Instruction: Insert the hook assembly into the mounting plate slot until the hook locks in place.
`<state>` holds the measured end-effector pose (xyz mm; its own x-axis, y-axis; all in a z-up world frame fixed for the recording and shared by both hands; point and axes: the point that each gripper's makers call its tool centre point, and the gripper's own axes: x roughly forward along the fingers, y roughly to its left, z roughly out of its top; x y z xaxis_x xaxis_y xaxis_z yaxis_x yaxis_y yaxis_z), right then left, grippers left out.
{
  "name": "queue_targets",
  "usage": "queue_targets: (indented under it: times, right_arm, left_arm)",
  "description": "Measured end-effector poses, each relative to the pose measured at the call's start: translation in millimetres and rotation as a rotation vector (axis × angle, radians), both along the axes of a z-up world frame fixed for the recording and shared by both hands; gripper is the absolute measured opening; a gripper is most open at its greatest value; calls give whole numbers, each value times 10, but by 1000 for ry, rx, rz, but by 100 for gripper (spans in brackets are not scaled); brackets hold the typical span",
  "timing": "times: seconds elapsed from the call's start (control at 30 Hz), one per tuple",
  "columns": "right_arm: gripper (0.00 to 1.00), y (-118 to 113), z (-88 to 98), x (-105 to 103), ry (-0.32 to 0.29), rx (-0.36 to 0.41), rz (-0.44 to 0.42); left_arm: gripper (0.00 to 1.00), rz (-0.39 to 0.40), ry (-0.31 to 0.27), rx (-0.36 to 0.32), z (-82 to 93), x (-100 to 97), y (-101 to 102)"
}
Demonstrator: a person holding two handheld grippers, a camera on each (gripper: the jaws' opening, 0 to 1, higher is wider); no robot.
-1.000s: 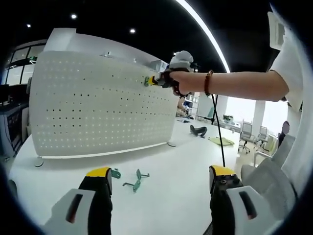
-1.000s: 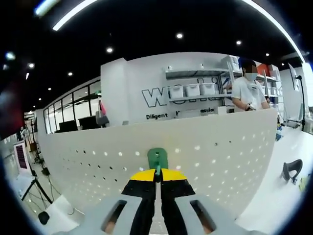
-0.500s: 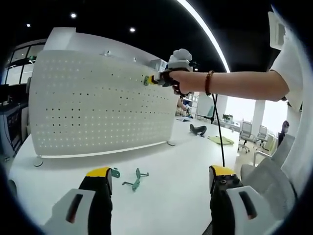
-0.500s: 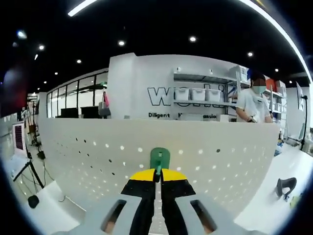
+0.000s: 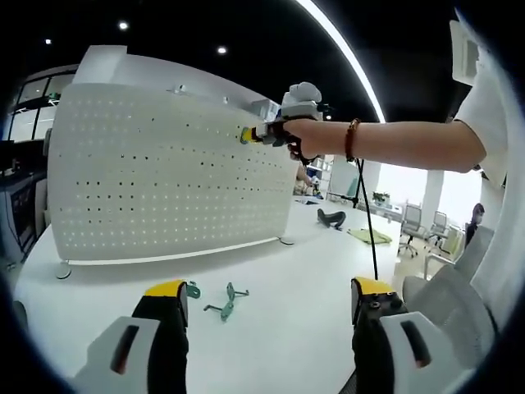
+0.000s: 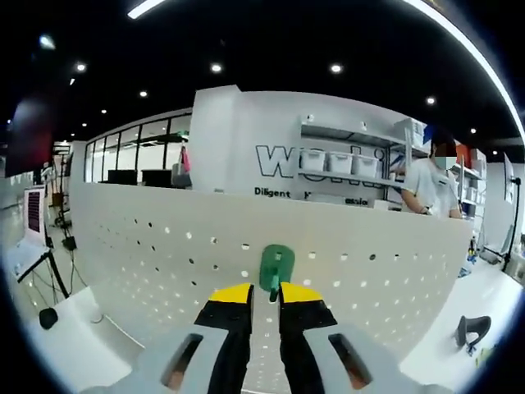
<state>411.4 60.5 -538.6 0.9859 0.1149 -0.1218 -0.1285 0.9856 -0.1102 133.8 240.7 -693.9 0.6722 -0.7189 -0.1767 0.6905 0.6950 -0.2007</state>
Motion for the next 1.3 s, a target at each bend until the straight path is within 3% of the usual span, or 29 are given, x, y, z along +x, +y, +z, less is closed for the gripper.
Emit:
queue_targets:
  times: [0.07, 0.2, 0.33, 0.37, 0.47, 1.07, 1.3]
  right_arm:
    - [8, -32, 55, 0, -30, 9, -22]
    - [4, -72, 60, -11, -31, -24, -32]
    - [3, -50, 28, -13, -19, -39, -24]
    - [3, -52, -48, -24, 19, -51, -22]
    - [0, -59, -114, -28, 32, -23, -18]
    - [1, -102, 24, -62, -16, -22, -41]
    - [1, -110, 9, -56, -6, -9, -35]
  left_arm:
    - [84, -2, -2, -1, 3, -2, -3]
    - [84, 2, 1, -4, -9, -3, 6]
    - [83, 1, 6, -8, -24, -9, 1]
    - [83, 1, 5, -8, -22, -10, -1]
    - [83, 2, 7, -16, -24, -9, -2]
    - [83, 5, 14, -23, -49, -19, 9]
    - [83, 2, 12, -23, -43, -11, 3]
